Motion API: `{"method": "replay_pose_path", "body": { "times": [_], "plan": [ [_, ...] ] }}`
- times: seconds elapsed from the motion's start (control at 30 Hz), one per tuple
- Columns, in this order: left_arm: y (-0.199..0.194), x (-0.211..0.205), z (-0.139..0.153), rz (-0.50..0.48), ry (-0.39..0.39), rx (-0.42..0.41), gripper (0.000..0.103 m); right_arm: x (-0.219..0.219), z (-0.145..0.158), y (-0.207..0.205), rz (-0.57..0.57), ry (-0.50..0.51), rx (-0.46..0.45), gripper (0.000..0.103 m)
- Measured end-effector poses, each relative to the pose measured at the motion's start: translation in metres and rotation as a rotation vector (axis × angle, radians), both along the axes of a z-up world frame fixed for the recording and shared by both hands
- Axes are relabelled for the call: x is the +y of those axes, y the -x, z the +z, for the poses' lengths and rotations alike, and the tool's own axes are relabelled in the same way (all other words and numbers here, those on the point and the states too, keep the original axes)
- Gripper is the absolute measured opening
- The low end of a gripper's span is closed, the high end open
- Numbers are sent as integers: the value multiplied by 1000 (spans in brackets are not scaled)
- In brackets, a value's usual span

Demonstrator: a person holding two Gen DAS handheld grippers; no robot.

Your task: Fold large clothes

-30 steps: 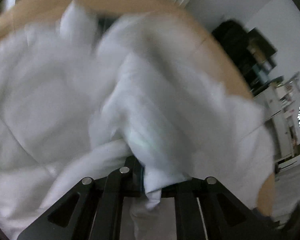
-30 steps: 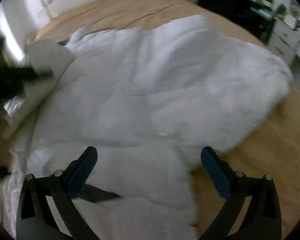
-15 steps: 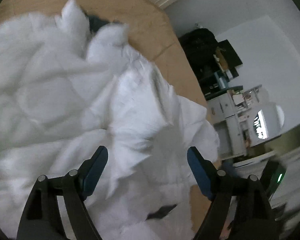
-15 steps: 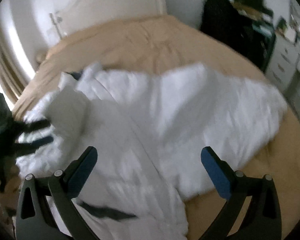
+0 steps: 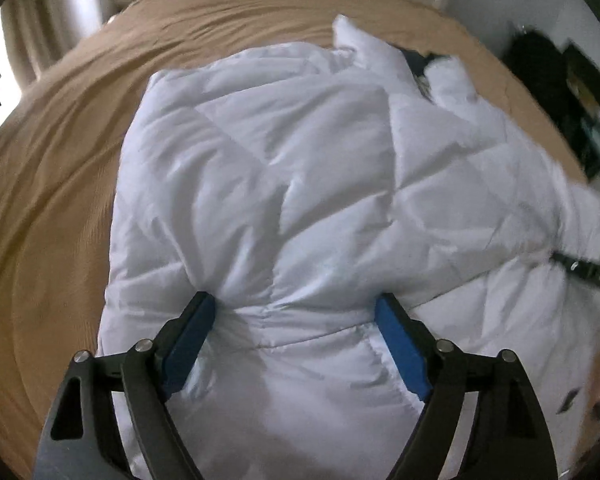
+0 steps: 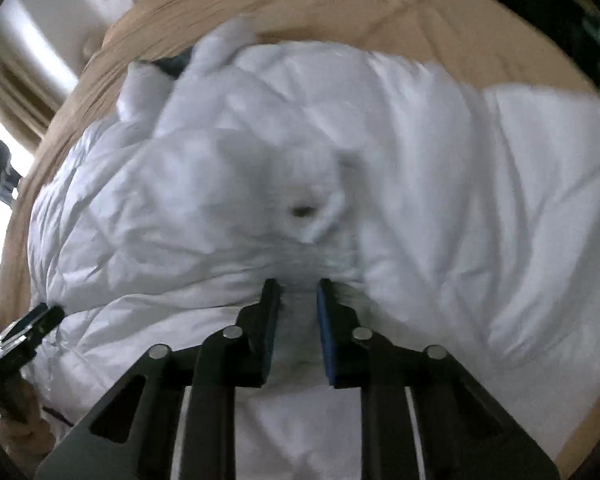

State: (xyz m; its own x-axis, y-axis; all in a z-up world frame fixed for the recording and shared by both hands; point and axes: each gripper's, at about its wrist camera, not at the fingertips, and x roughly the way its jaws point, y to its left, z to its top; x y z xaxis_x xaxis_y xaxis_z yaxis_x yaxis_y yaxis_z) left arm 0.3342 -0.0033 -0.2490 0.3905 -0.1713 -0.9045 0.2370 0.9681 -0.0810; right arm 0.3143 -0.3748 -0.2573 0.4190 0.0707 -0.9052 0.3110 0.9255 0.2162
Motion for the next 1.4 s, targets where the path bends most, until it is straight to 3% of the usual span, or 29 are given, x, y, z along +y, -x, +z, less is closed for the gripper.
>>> {"method": "replay_pose_path", "body": {
  "times": [0.03, 0.17, 0.2, 0.23, 0.33, 0.4, 0.47, 0.5, 0.63, 0.73, 0.8, 0.9, 1.0, 1.03, 1.07, 1.17, 1.2, 1.3, 1.4],
  "plan": [
    [-1, -6, -5, -2, -9, -4, 87, -5, -3, 2, -13, 6, 3, 0],
    [-1, -26, -33, 1, -40, -29, 92, -15, -6, 5, -37, -37, -8, 0],
    [-6, -30, -34, 2, -51, -34, 93, -11, 2, 7, -44, -16, -13, 0],
    [-8, -32, -38, 2, -53, -38, 93, -5, 15, 11, -43, 27, -43, 7],
    [-12, -35, -40, 7, -55, -44, 95, 30, 60, 8, 40, 106, -169, 9],
    [-2, -31, -35, 8, -58, -48, 97, 47, 72, -10, 101, 70, -204, 18],
    [10, -24, -27, 7, -55, -53, 98, 60, 70, -33, 128, 80, -207, 42],
    [11, -23, -28, 4, -53, -55, 99, 61, 62, -50, 119, 96, -181, 46],
    [16, -21, -27, -10, -37, -59, 102, 37, 7, -90, 60, 33, -57, 40],
    [16, -25, -27, -11, -51, -65, 102, 14, -7, -93, 21, -25, -70, 23],
    [14, -24, -28, -10, -42, -59, 102, 7, 5, -86, -9, -52, -79, 23],
    [12, -23, -28, -7, -34, -56, 102, 23, 37, -52, 27, 35, -145, 30],
    [9, -28, -29, -5, -38, -59, 103, 49, 55, -9, 106, 119, -186, 61],
    [8, -29, -29, -3, -38, -57, 103, 56, 54, 5, 129, 144, -193, 75],
    [7, -29, -28, 3, -37, -53, 103, 62, 47, 11, 145, 177, -180, 78],
    [12, -24, -15, 56, -43, -33, 101, 57, -2, 18, 170, 270, -36, 79],
    [16, -23, -10, 67, -43, -40, 101, 50, -13, 20, 169, 250, -54, 80],
    [39, -15, 0, 63, -25, -86, 102, 45, -5, 16, 170, 234, -60, 80],
    [43, -14, -22, 41, -46, -87, 103, 30, 27, 34, 138, 176, -126, 80]
  ]
}}
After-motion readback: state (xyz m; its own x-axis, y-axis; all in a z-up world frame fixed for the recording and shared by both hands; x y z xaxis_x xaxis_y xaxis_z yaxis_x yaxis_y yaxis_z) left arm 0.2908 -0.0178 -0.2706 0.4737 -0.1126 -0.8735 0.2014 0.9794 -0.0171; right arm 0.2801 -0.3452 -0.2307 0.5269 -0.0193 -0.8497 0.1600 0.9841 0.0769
